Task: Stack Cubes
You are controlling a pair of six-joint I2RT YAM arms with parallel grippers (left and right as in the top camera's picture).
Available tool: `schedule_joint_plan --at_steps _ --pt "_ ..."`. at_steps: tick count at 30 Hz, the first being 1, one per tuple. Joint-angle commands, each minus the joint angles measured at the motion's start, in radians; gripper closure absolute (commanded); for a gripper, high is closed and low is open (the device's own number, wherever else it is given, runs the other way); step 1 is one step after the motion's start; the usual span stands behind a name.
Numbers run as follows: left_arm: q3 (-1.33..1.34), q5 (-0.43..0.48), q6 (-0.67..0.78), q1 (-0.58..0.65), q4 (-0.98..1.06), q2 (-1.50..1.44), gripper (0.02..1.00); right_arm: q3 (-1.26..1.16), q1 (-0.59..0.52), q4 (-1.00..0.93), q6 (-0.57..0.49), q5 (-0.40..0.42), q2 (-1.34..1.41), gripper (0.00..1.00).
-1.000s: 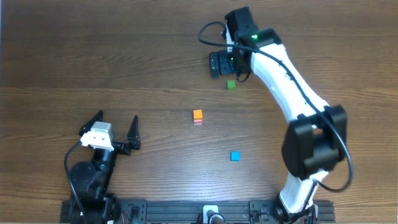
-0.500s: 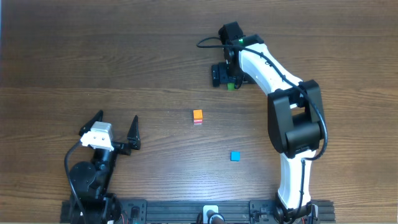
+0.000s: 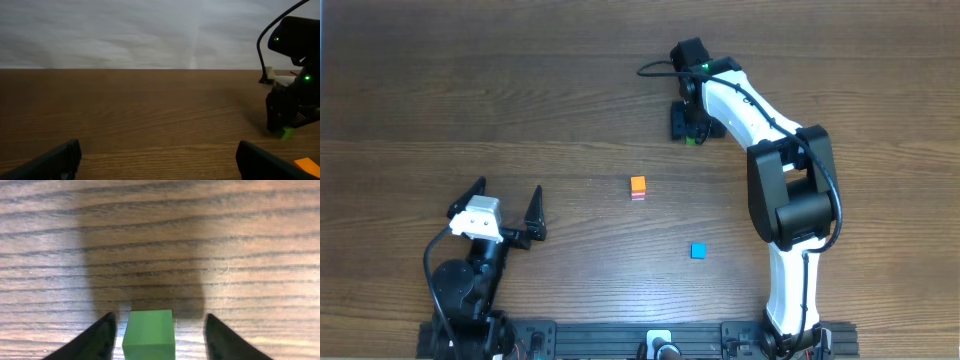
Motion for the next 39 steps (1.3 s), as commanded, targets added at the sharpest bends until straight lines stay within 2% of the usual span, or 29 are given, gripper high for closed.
schedule_joint_plan --at_steps 1,29,35,38,39 --pt "-0.006 0.013 0.012 0.005 0.0 -0.007 0.018 0.015 0.012 -0.005 0.015 0.015 0.018 0.535" --pt "-0.006 0.013 0.012 0.005 0.0 -0.007 0.018 0.018 0.024 -0.04 0.048 0.004 0.016 0.827" --pt "-0.006 0.013 0.012 0.005 0.0 -0.007 0.018 0.119 0.074 -0.203 0.074 0.005 -0.069 0.899" --pt "-0.006 0.013 0.012 0.005 0.0 -0.007 0.018 0.156 0.129 -0.271 0.092 0.005 -0.13 0.991" --pt "-0.006 0.013 0.012 0.005 0.0 -0.007 0.018 0.162 0.148 -0.285 0.101 0.005 -0.146 0.989"
